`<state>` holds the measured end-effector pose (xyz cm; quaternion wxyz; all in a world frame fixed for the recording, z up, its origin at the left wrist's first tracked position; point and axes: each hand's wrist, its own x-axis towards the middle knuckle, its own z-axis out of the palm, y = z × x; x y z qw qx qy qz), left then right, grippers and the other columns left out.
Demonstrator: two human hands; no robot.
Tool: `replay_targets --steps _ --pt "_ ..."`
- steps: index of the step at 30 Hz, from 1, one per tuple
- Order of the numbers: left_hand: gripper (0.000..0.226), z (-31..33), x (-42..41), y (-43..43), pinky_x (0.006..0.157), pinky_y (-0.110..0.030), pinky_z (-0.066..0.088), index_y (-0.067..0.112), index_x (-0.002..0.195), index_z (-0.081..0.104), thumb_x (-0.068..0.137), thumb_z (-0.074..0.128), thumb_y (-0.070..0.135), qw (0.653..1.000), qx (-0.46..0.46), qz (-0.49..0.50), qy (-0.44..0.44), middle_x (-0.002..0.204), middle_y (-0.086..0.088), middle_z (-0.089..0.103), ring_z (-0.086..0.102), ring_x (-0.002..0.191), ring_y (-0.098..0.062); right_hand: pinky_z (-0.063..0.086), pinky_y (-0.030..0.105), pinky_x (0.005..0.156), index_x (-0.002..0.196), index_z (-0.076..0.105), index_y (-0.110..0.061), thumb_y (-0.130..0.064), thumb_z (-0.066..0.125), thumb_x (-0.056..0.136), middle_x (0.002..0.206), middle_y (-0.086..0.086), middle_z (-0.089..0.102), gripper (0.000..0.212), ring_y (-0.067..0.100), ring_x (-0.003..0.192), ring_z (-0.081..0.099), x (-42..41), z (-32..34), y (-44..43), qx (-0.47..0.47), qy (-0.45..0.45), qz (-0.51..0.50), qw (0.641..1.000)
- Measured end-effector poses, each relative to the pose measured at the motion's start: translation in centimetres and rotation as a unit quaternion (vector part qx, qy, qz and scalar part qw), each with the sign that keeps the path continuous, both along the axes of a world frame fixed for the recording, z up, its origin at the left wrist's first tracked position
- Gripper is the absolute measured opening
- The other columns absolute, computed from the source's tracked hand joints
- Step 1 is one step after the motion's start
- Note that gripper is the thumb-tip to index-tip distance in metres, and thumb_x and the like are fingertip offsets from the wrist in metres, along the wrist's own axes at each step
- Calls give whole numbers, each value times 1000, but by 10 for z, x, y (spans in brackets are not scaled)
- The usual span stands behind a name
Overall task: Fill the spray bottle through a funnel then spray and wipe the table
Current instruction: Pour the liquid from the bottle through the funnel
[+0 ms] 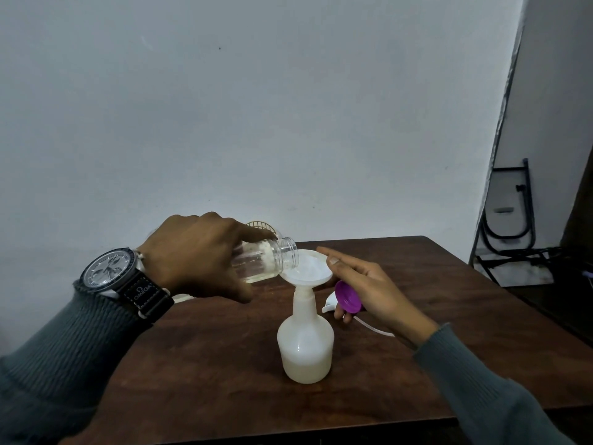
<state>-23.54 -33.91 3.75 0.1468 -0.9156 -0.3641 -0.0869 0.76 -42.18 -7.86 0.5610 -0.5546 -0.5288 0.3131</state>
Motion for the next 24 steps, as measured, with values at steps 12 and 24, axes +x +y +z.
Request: replay_targets --steps 12,24 --pt "85 3 2 0 63 -24 49 68 141 36 65 73 59 1000 -7 1 7 92 16 70 55 71 -2 55 33 50 138 57 -39 -32 51 105 91 2 80 34 27 55 67 1 -1 2 0 1 -2 1000" --pt "85 6 4 1 64 -25 50 68 141 35 65 72 61 1000 -11 -1 16 92 16 70 56 71 -1 54 32 48 131 62 -42 -33 53 104 91 6 78 30 28 54 66 1 -2 4 5 14 -1 1000"
